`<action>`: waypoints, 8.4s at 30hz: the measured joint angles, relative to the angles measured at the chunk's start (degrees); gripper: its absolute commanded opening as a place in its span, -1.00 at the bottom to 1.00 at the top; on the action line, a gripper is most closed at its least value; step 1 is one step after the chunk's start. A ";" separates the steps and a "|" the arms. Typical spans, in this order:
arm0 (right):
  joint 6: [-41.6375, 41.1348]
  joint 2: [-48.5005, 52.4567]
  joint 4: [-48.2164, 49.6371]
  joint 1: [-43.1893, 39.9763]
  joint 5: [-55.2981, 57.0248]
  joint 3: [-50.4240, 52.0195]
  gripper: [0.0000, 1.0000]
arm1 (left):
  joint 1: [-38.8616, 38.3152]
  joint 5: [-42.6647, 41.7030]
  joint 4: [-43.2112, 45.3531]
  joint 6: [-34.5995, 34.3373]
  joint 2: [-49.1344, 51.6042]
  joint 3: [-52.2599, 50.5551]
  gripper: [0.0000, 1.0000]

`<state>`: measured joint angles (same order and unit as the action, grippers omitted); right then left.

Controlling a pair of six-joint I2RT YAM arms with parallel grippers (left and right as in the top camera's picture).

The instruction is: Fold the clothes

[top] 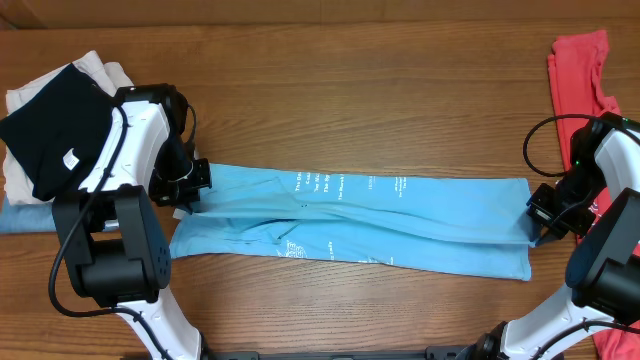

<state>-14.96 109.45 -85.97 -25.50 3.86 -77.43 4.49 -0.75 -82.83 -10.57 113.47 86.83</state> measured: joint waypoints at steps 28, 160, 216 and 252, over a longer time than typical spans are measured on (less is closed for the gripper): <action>0.00 0.00 0.70 -0.02 0.00 0.00 -0.80 | 0.00 2.95 2.80 -0.26 0.00 -0.13 -0.36; -0.55 5.38 7.96 46.71 -8.35 -12.15 -0.92 | 0.00 -3.13 8.13 -0.26 0.00 -0.24 -0.29; -5.64 5.38 4.17 52.19 -5.57 -11.91 -0.02 | 0.00 -3.15 8.17 -0.24 0.00 -0.24 -0.28; -1.49 -6.14 6.40 50.21 -12.13 -14.82 0.12 | 0.00 -10.82 9.18 5.62 0.00 -0.24 0.50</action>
<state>-16.45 103.31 -79.57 24.71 -8.27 -92.25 4.49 -11.57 -73.65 -4.95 113.47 86.59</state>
